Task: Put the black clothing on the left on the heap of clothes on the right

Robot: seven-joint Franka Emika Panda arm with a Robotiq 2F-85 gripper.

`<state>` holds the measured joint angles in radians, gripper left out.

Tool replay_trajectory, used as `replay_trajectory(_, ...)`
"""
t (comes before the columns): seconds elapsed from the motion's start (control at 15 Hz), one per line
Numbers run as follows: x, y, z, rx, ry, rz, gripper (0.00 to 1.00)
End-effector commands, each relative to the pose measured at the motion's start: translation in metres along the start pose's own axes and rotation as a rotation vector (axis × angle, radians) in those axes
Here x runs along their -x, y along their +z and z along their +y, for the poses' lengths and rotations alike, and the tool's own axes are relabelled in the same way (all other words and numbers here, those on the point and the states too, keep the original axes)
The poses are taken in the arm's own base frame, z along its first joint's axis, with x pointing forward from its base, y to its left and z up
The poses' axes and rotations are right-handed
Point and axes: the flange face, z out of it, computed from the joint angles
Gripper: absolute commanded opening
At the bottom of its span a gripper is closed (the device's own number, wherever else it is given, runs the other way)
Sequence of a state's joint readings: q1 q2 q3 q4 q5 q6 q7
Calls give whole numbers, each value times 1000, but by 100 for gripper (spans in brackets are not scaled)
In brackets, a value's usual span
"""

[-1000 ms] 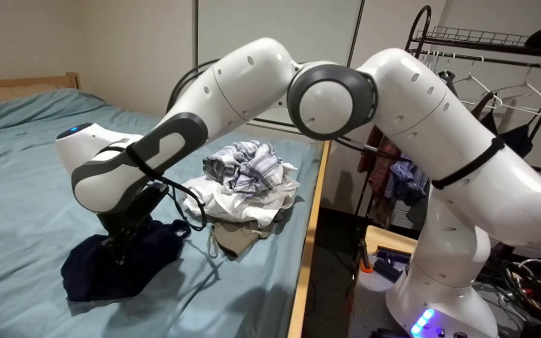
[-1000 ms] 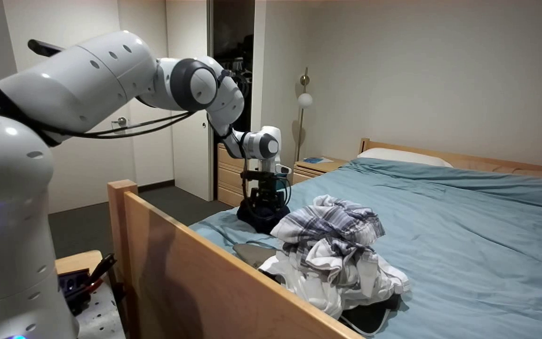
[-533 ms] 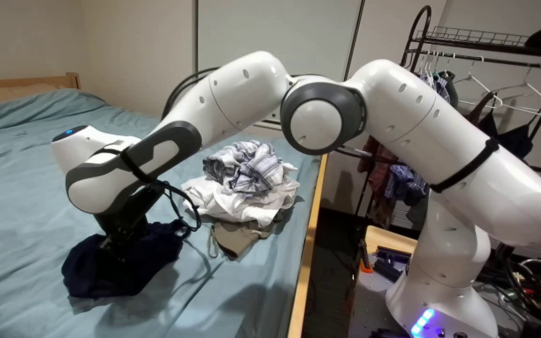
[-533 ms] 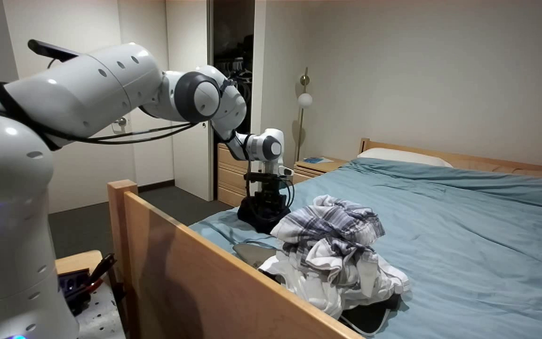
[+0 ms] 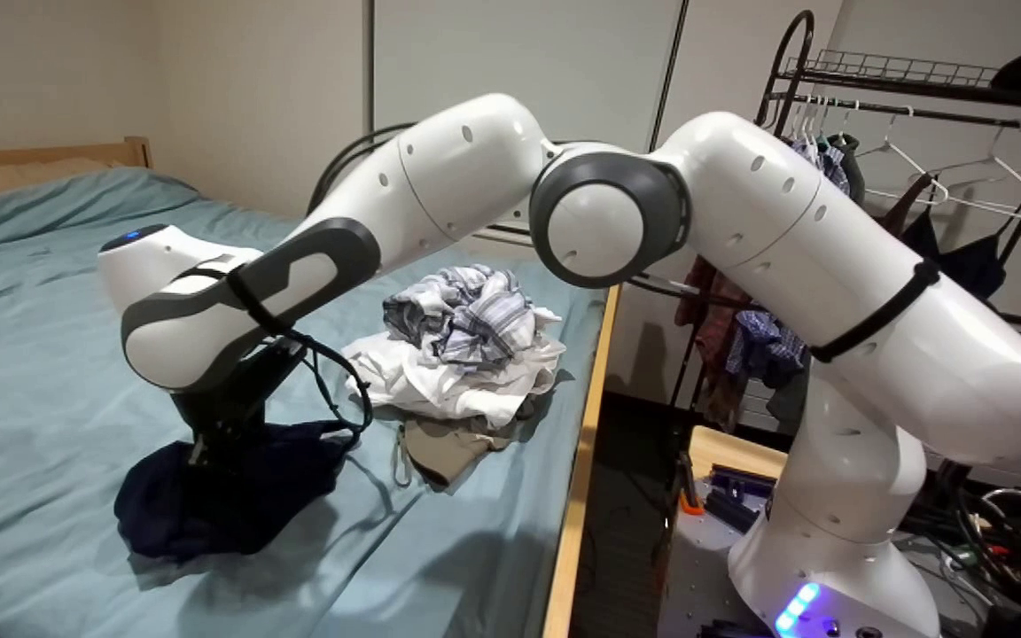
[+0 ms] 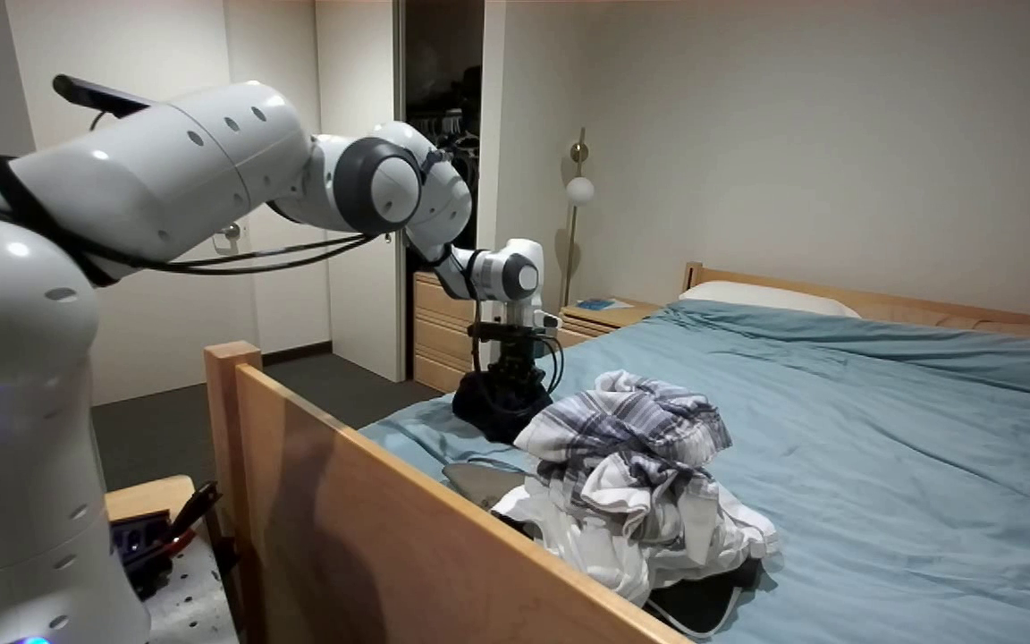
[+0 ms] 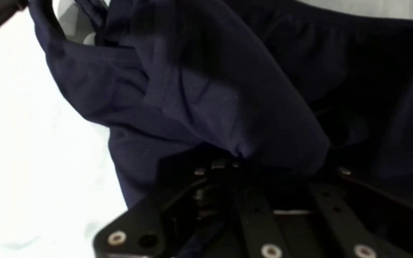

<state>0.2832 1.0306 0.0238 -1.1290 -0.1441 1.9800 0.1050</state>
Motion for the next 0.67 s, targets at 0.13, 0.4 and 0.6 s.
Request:
replay_trajectory(0.13, 7, -13, 23, -119, 7, 28, 8)
replay_trajectory(0.4, 31, -25, 62, -212, 164, 61, 9)
replay_trajectory(0.6, 53, -40, 94, -238, 288, 99, 9)
